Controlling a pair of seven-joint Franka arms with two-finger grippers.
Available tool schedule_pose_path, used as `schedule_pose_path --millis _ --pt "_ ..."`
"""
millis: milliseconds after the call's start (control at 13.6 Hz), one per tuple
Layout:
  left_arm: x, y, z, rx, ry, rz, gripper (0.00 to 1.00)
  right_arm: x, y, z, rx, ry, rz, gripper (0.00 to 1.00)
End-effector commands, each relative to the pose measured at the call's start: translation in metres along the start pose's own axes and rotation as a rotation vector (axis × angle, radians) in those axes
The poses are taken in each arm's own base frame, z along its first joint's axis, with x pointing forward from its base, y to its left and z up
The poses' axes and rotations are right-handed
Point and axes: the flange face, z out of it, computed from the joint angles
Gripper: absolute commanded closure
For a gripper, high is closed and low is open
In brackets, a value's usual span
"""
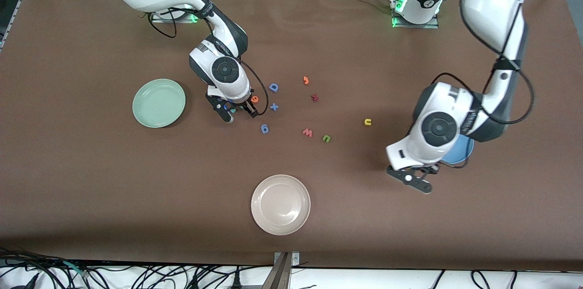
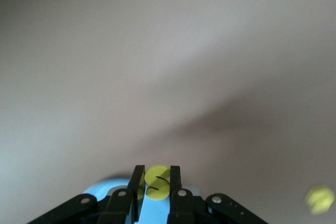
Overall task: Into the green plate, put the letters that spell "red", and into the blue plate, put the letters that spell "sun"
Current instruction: 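Carry the s to the blue plate while the right gripper grasps the p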
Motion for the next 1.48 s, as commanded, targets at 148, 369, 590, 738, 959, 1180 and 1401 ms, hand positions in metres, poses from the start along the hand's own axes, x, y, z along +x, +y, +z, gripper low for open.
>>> schedule_pose_path --millis 148,369,590,738,959,1180,1401 --pt "-0.086 -0.075 0.058 -0.195 -0.185 -0.073 1.00 -0.006 0.015 0.001 -0.010 0.025 -0.004 0.27" --pt "-0.096 -0.072 0.078 -0.196 -0.190 -0.076 1.00 -0.005 0.016 0.001 -0.010 0.035 -0.015 0.35" --pt "-0.110 -0.075 0.104 -0.187 -0.127 -0.096 0.27 -0.003 0.019 0.004 -0.016 0.048 -0.027 0.35" --pt "-0.116 -0.078 0.093 -0.178 -0.120 -0.094 0.00 0.000 0.023 0.006 -0.022 0.054 -0.027 0.35" --pt "-0.116 -0.075 0.082 -0.170 -0.116 -0.090 0.00 0.000 0.021 0.005 -0.012 0.051 -0.024 0.43" --pt "-0.107 -0.043 0.055 -0.183 -0.118 -0.106 0.00 -0.002 0.020 0.006 0.005 0.044 -0.020 0.50" --pt "-0.082 0.024 0.035 -0.192 -0.121 -0.279 0.00 -0.002 0.019 0.007 0.015 0.041 -0.021 0.50"
